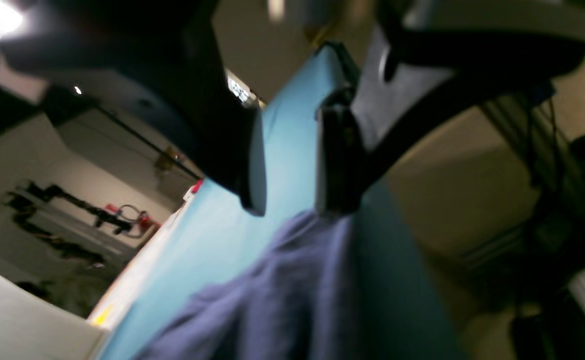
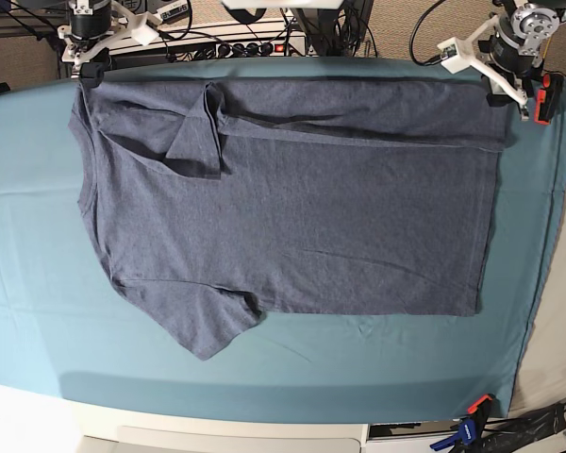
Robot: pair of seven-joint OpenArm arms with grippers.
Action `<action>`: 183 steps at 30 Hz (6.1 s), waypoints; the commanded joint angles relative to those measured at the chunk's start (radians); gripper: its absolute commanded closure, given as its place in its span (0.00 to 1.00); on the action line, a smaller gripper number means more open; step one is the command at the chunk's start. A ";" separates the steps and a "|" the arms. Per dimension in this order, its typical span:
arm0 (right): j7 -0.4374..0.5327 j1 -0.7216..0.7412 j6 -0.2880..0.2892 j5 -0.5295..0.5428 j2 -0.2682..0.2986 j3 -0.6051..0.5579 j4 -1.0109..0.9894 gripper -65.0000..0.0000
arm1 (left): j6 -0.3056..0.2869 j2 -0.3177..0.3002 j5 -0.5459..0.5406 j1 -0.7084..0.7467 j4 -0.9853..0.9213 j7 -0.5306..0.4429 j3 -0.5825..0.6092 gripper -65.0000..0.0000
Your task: Fold the T-shirt properly
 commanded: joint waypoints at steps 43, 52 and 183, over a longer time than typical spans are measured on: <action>0.306 0.782 -0.154 0.724 -0.636 0.488 -0.192 0.72 | -0.070 0.357 -0.703 -0.509 -0.196 -0.261 -0.328 0.71; 0.271 1.003 -0.041 0.868 -0.715 0.488 -0.451 0.72 | -0.146 0.526 -0.887 -0.639 -0.377 -0.259 -0.330 0.71; 0.338 1.717 0.454 1.147 -0.585 0.625 -1.342 0.49 | -0.531 0.684 -1.259 -1.464 -1.732 -0.145 -0.571 1.00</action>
